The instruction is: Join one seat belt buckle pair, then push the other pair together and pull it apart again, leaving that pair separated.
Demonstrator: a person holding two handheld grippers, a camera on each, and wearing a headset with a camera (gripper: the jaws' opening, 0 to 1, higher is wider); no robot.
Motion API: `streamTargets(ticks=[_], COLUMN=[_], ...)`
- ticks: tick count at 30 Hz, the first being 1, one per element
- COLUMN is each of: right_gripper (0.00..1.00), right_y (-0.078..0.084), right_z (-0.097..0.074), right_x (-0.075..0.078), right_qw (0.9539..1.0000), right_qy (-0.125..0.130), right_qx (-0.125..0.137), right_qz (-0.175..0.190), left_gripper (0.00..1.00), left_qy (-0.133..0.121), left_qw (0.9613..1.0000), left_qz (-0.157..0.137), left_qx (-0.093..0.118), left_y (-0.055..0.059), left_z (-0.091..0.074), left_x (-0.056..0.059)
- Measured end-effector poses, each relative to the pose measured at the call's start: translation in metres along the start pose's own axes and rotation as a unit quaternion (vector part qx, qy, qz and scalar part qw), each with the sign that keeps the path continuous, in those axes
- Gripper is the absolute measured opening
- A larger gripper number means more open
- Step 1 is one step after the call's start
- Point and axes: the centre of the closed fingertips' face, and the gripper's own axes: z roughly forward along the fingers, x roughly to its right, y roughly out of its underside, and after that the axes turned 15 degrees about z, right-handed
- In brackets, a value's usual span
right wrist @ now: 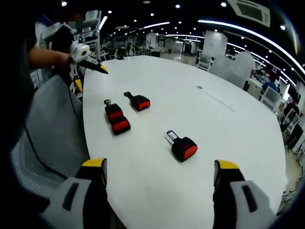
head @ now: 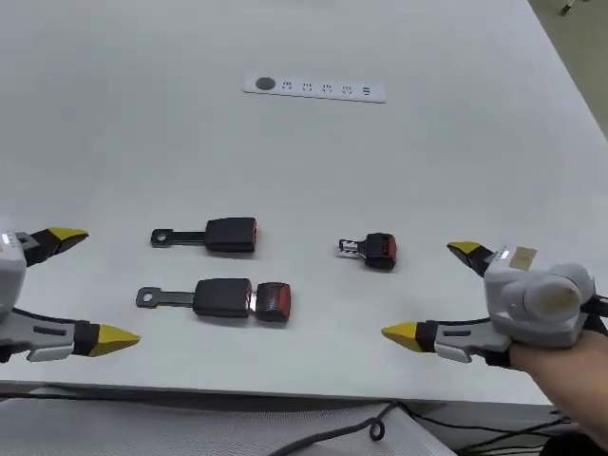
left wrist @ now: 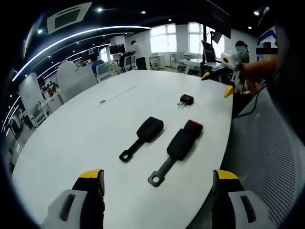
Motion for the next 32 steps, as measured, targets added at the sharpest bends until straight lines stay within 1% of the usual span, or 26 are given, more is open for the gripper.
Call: streamTargets(ticks=[2,4,9,13,17,22,28,32], right_gripper=[0.97,1.0,1.0,1.0,1.0,1.0,1.0,1.0], right_y=[0.001,0.003,0.008,0.011,0.009,0.007,0.005,0.004], right_z=[0.0,0.0,-0.002,-0.003,-0.004,-0.003,0.0,0.0], right_x=[-0.002,-0.003,-0.001,0.001,0.003,0.002,0.0,-0.001], right_qw=[1.0,1.0,1.0,0.9999,0.9998,0.9998,0.9999,0.9998], right_qy=[-0.002,0.0,0.003,0.008,0.014,0.014,0.012,0.013], right_qx=[0.0,0.002,-0.005,-0.008,-0.003,-0.002,-0.003,-0.002], right_qz=[0.004,0.002,0.001,0.009,0.016,0.013,0.01,0.012], left_gripper=[1.0,1.0,1.0,1.0,1.0,1.0,1.0,1.0], left_qy=[-0.003,-0.003,-0.006,-0.012,-0.015,-0.011,-0.015,-0.015], left_qw=[1.0,1.0,0.9999,0.9998,0.9997,0.9999,0.9998,0.9998], left_qz=[-0.005,-0.005,-0.011,-0.017,-0.018,-0.007,-0.009,-0.01], left_qx=[0.0,0.001,0.002,0.003,0.005,0.002,0.003,0.002], left_y=[0.001,0.002,0.004,0.005,0.004,0.005,0.004,0.004], left_z=[-0.001,-0.002,-0.006,-0.008,-0.009,-0.009,-0.01,-0.01], left_x=[0.0,0.003,0.006,0.005,0.005,0.006,0.003,0.002])
